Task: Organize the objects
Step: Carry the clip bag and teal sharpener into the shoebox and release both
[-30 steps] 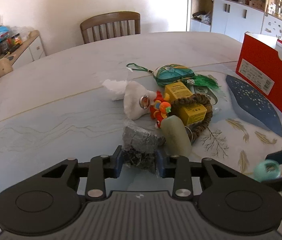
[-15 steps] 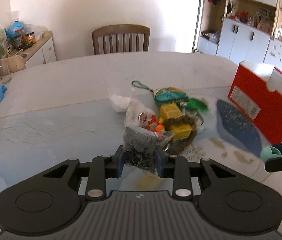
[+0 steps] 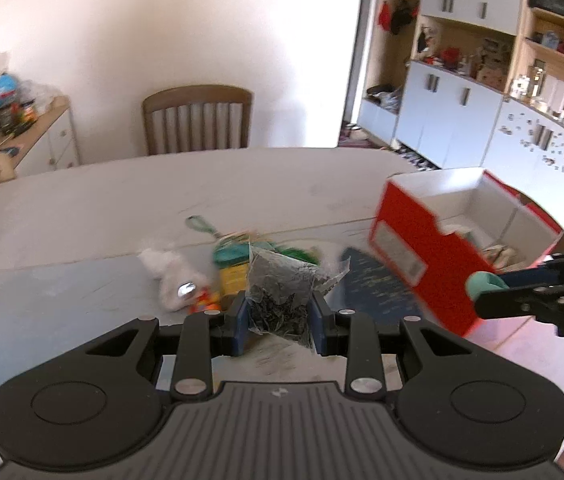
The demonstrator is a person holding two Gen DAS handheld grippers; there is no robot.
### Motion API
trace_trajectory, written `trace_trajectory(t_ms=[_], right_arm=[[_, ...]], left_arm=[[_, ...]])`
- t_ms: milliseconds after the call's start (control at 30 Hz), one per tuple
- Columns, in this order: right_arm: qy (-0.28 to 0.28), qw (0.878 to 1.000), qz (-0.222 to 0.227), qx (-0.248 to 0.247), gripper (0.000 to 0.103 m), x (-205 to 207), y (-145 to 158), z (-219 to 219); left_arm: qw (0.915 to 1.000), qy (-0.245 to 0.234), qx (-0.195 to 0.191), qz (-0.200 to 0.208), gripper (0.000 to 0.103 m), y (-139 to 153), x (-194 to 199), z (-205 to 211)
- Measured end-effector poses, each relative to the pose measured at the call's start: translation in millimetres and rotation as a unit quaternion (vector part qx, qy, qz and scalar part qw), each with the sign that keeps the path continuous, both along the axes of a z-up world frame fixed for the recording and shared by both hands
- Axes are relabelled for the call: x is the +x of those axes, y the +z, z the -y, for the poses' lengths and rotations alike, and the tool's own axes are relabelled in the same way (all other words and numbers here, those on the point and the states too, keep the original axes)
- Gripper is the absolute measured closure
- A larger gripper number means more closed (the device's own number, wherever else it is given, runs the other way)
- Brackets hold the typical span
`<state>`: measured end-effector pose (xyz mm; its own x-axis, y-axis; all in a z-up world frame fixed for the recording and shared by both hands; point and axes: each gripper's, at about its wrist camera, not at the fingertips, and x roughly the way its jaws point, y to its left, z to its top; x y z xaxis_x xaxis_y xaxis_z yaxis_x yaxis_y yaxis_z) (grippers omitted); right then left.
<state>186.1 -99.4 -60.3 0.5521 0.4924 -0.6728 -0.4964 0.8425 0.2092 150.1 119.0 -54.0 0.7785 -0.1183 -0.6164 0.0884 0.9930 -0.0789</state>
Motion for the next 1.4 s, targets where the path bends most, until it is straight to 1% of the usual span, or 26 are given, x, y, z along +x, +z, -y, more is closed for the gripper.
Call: trace_trajectory(t_ms=[200, 367, 533, 700, 900, 1033, 1133, 1333, 1400], right_arm=[[-0.022, 1.000, 0.010, 0.009, 0.070, 5, 8, 31], [-0.042, 0.999, 0.017, 0.010, 0.070, 11, 11, 62], [-0.064, 0.998, 0.019, 0.006, 0.070, 20, 8, 97], [-0.083, 0.996, 0.020, 0.003, 0.070, 31, 3, 128], [-0.101, 0.995, 0.016, -0.001, 0.070, 48, -5, 165], [-0.102, 0.995, 0.015, -0.010, 0.070, 63, -10, 178], [-0.100, 0.995, 0.014, -0.019, 0.070, 75, -15, 185], [-0.099, 0.995, 0.004, -0.032, 0.070, 106, -25, 193], [-0.092, 0.995, 0.003, -0.045, 0.070, 115, -30, 192]], left_arm=[[0.9994, -0.032, -0.006, 0.011, 0.073, 14, 8, 45], [0.9980, -0.062, -0.002, 0.010, 0.073, 18, 20, 85], [0.9959, -0.091, -0.001, 0.008, 0.073, 16, 31, 126], [0.9928, -0.119, 0.013, 0.003, 0.073, 11, 45, 168], [0.9899, -0.140, 0.023, -0.004, 0.073, 7, 66, 207], [0.9885, -0.148, 0.028, -0.010, 0.073, 6, 85, 225], [0.9872, -0.154, 0.039, -0.017, 0.073, 4, 105, 240], [0.9859, -0.157, 0.051, -0.030, 0.073, -2, 144, 264], [0.9853, -0.158, 0.054, -0.037, 0.073, -6, 155, 270]])
